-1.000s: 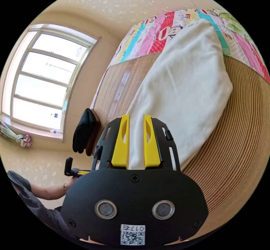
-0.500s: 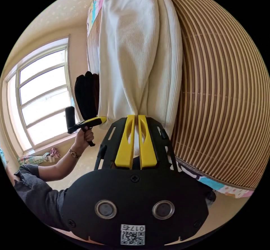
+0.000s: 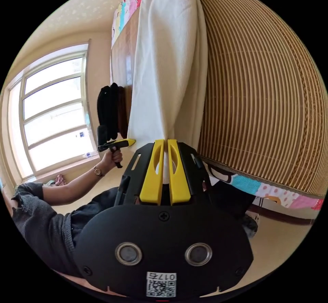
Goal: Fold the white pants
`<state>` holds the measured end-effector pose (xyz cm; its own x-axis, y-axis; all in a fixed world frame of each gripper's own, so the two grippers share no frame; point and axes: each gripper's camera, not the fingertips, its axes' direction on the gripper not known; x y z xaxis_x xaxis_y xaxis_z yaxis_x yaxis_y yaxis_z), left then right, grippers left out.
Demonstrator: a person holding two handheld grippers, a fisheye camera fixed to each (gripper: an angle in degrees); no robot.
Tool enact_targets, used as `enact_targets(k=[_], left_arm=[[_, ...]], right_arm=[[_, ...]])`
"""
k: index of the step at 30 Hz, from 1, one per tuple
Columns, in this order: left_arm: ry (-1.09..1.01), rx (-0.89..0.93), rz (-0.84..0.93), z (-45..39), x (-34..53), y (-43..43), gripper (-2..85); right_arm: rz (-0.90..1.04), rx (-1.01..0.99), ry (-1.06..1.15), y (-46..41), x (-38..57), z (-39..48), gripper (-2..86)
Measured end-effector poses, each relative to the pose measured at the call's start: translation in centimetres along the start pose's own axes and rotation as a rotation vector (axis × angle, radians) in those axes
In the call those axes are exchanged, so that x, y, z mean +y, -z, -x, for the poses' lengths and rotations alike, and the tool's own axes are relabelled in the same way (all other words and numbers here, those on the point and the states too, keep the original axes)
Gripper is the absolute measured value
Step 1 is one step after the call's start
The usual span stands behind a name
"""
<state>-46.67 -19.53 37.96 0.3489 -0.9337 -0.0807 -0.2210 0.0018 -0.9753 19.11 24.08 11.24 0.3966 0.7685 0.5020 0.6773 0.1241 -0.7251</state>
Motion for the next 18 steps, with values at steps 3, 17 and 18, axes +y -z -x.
enact_targets(k=[3,17,18], left_arm=[[0.087,-0.076,-0.004,1.0,-0.1,-1.4,3.9],[0.036,-0.198,-0.119,-3.9,-5.2,2.1,12.7],[-0.003,-0.269,-0.038,-4.4,-6.6,0.7,12.5]], right_arm=[[0.028,-0.017,-0.053,-0.9,0.7,-1.3,4.0],[0.008,-0.243,-0.095,-0.3,2.5,-5.1,10.9],[0.036,-0.232,-0.115,-0.8,2.3,-5.1,8.8]])
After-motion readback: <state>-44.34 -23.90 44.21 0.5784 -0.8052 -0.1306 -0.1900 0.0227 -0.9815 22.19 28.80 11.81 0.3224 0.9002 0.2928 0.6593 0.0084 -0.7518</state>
